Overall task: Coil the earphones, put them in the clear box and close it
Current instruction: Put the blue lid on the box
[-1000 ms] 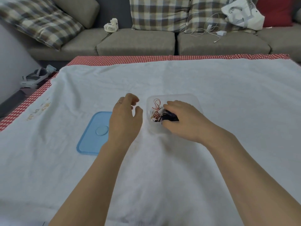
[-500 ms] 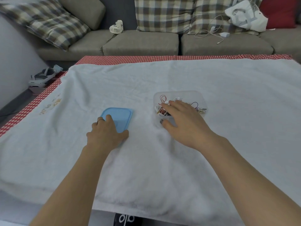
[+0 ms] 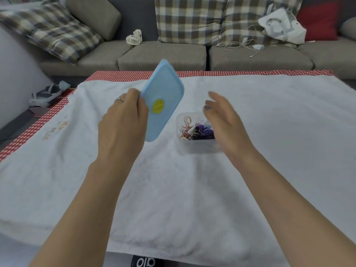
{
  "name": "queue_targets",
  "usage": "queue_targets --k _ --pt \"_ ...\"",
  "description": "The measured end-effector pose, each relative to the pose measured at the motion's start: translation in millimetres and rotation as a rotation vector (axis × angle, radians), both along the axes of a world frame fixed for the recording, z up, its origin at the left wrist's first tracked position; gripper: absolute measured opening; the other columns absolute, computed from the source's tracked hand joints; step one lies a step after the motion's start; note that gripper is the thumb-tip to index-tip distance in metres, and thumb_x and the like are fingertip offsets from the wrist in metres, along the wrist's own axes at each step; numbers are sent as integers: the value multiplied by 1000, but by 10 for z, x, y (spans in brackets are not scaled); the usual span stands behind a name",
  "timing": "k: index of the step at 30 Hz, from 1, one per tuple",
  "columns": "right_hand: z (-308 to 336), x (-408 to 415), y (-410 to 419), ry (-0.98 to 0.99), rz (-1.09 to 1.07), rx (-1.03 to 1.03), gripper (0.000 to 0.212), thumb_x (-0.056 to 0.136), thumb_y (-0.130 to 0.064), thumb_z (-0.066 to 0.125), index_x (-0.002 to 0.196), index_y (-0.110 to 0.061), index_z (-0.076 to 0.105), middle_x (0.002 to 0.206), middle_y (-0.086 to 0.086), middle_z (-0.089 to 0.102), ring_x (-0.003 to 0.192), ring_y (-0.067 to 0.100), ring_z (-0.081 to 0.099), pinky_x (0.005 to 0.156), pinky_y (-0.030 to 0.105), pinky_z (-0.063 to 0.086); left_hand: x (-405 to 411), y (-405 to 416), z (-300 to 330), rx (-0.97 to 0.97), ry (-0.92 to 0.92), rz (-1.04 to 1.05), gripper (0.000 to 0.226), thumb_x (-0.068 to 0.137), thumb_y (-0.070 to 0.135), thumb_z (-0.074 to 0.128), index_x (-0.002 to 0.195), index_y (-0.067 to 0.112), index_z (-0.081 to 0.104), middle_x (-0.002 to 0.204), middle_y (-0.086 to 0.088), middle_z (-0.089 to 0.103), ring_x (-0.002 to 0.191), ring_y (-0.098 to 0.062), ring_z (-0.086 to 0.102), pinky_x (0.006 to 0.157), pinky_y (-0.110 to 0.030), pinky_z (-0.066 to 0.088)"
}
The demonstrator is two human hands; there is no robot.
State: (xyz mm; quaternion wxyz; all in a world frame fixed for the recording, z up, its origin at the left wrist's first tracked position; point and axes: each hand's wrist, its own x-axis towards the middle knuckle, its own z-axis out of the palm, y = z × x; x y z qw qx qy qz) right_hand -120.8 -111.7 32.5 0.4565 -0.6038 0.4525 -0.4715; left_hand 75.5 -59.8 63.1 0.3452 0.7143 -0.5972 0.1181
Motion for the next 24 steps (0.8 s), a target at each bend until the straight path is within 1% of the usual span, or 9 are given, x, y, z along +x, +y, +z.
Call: queue_targets --k 4,7,10,13,16,18,20,22,24 --pt "88 -250 -92 -170 -94 -8 56 96 -34 60 147 -40 39 141 -10 51 120 0 55 98 29 45 -141 -109 -10 5 152 -197 26 108 28 38 104 16 61 88 0 62 80 -23 55 68 -41 45" --pt "34 -394 -142 -10 -143 6 49 95 -36 60 142 -34 48 121 -10 64 104 10 65 92 34 53 -262 -195 -79 36 297 -304 23 105 28 47 107 25 69 88 11 69 82 -8 61 72 -28 49" --pt "-66 -490 -172 144 -148 34 43 96 -41 59 138 -32 53 116 -13 63 99 5 61 79 23 47 -403 -299 -84 48 497 -382 17 100 26 59 94 26 75 84 18 73 77 3 63 67 -11 46" --pt "-97 -533 -202 122 -123 8 22 98 -35 57 110 -20 68 97 -9 68 82 5 59 71 22 43 -481 -388 -126 83 578 -391 11 95 30 66 90 28 74 82 9 74 73 -1 63 64 -13 47" --pt "-148 -546 -268 58 -197 -2 24 97 -28 57 90 -6 65 78 -2 58 67 7 48 60 23 38 -534 -479 -215 111 626 -286 28 94 44 66 118 31 63 91 9 69 76 2 62 61 -8 43" --pt "-199 -550 -326 -15 -293 27 32 92 -31 57 86 1 61 74 1 53 68 13 46 62 29 36 -533 -523 -305 187 727 -225 53 95 51 63 139 28 46 111 7 65 89 1 63 68 -12 45" --pt "-245 -546 -401 -10 -371 66 33 92 -29 57 84 3 59 71 1 51 67 16 44 61 30 34 -503 -557 -440 314 749 -167 68 95 52 61 150 21 33 130 -3 59 105 -13 63 87 -28 52" --pt "-284 -511 -469 39 -408 81 22 94 -26 57 94 -6 66 79 -2 60 71 15 53 62 28 40 -488 -580 -571 462 701 -118 69 96 49 59 149 14 33 132 -9 57 116 -25 59 96 -37 48" --pt "-310 -432 -499 54 -435 82 24 95 -26 58 115 -13 62 96 -2 65 84 15 61 70 27 46 -490 -598 -656 511 647 -100 51 99 41 56 137 10 45 121 -5 61 115 -27 59 91 -36 48"
